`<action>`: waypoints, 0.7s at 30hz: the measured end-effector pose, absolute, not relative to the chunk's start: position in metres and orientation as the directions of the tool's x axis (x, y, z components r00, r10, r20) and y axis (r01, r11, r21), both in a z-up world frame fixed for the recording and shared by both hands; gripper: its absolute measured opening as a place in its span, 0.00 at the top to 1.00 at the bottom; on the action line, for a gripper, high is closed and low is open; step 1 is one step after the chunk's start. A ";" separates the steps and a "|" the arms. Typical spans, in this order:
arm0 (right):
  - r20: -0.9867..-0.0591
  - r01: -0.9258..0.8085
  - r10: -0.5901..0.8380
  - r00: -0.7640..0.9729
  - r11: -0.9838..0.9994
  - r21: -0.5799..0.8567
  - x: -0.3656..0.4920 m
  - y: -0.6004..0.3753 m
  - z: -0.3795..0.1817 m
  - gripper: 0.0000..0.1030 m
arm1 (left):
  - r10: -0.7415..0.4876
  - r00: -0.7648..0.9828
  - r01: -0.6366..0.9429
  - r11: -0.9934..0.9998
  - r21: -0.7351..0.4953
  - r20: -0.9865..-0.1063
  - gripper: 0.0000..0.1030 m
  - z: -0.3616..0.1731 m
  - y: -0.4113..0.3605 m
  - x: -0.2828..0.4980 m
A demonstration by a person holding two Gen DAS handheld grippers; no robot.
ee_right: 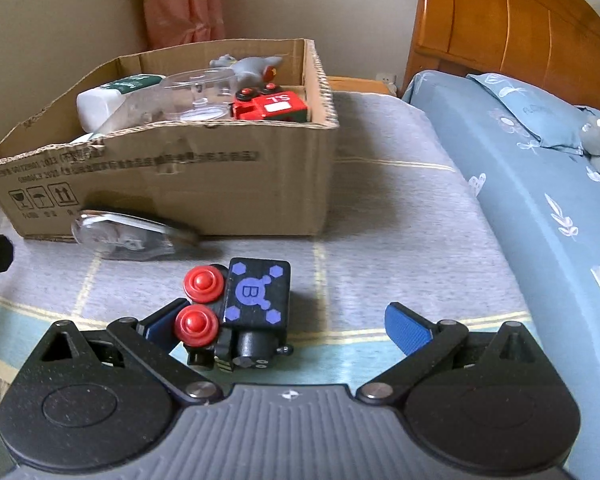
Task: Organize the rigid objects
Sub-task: 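Close right tool on the black-red dice cube while left tool approaches the silver clip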
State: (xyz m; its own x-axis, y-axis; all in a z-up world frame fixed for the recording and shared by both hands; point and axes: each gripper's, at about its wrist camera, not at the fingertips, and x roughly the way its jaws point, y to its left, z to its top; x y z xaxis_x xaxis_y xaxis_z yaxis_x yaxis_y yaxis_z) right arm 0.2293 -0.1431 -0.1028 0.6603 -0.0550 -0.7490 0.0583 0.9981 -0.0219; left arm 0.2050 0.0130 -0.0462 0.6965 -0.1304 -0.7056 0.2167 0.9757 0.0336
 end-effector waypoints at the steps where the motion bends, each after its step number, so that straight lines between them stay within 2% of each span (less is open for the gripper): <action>1: -0.747 0.048 -0.048 0.663 0.999 -0.022 0.228 -0.145 -0.103 0.00 | -0.135 0.696 0.223 0.974 0.033 -0.706 0.02 -0.047 0.009 0.206; 6: -0.736 -0.017 -0.004 0.677 1.000 -0.021 0.222 -0.150 -0.104 0.00 | -0.147 0.685 0.246 0.969 0.036 -0.713 0.02 -0.053 -0.014 0.210; 14: -0.726 -0.084 0.044 0.686 0.996 -0.018 0.214 -0.155 -0.104 0.00 | -0.198 0.676 0.246 0.969 -0.036 -0.709 0.02 -0.061 -0.040 0.220; 21: -0.717 -0.103 0.058 0.694 0.994 -0.020 0.212 -0.156 -0.105 0.00 | -0.172 0.699 0.239 0.971 0.001 -0.694 0.02 -0.073 -0.062 0.225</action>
